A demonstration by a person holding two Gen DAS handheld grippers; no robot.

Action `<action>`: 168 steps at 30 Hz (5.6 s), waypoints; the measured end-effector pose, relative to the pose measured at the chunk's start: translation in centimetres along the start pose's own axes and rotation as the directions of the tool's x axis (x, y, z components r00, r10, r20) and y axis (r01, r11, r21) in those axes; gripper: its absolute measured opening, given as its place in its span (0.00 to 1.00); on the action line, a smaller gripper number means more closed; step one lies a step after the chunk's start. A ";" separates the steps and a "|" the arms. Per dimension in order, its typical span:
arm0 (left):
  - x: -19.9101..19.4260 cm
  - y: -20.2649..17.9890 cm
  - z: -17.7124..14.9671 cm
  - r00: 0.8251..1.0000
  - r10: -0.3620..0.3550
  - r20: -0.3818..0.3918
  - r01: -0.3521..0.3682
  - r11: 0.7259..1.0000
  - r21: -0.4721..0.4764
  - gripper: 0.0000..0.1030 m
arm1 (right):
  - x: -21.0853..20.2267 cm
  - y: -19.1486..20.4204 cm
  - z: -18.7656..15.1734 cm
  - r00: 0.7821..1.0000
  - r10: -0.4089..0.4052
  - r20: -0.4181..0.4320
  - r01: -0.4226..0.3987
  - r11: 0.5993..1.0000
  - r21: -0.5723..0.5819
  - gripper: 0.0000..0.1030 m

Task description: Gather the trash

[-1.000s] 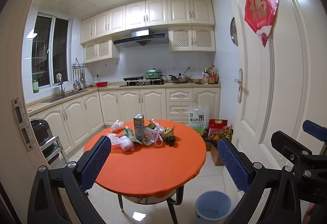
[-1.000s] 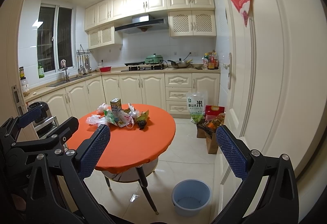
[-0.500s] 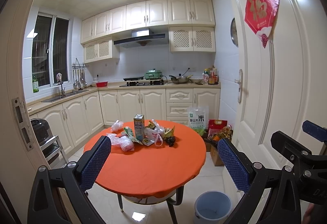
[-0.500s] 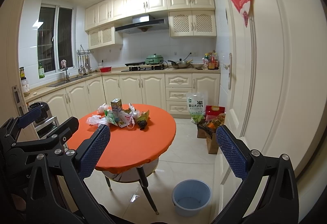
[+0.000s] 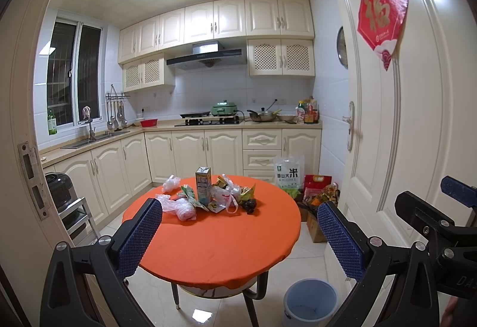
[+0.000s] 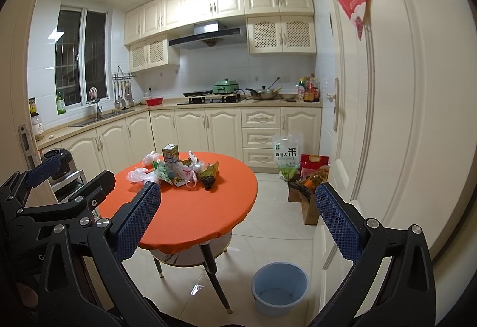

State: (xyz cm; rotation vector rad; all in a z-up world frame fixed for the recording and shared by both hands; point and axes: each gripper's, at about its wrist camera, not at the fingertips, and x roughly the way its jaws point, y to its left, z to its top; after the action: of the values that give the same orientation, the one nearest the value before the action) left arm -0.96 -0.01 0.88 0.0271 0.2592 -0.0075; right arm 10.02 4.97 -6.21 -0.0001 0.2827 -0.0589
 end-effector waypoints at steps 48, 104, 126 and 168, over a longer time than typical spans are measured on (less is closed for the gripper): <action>27.5 16.9 -1.1 0.951 0.048 -0.306 -0.054 0.998 -0.011 0.99 | 30.1 3.6 -4.3 0.946 0.058 -0.317 -0.081 0.995 -0.058 1.00; 26.5 14.7 -2.1 0.828 -0.384 -0.408 0.426 0.905 0.013 0.43 | 32.9 -3.4 -9.1 0.872 0.090 -0.481 -0.068 0.996 0.064 0.30; 34.7 -1.5 -11.6 0.598 -0.422 -0.681 0.645 0.758 0.097 0.49 | 32.3 -21.3 -23.6 0.751 -0.029 -0.660 0.237 0.945 0.227 0.30; 26.3 22.0 -2.6 0.921 -0.070 -0.383 0.114 0.989 0.093 0.93 | 33.9 2.2 -2.9 0.928 0.082 -0.364 -0.090 0.996 -0.006 0.91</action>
State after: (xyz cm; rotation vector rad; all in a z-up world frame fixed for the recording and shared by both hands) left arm 24.03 21.96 -7.81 0.1306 0.6485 -0.1117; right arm 41.88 5.24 -18.42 0.0010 0.6549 0.0327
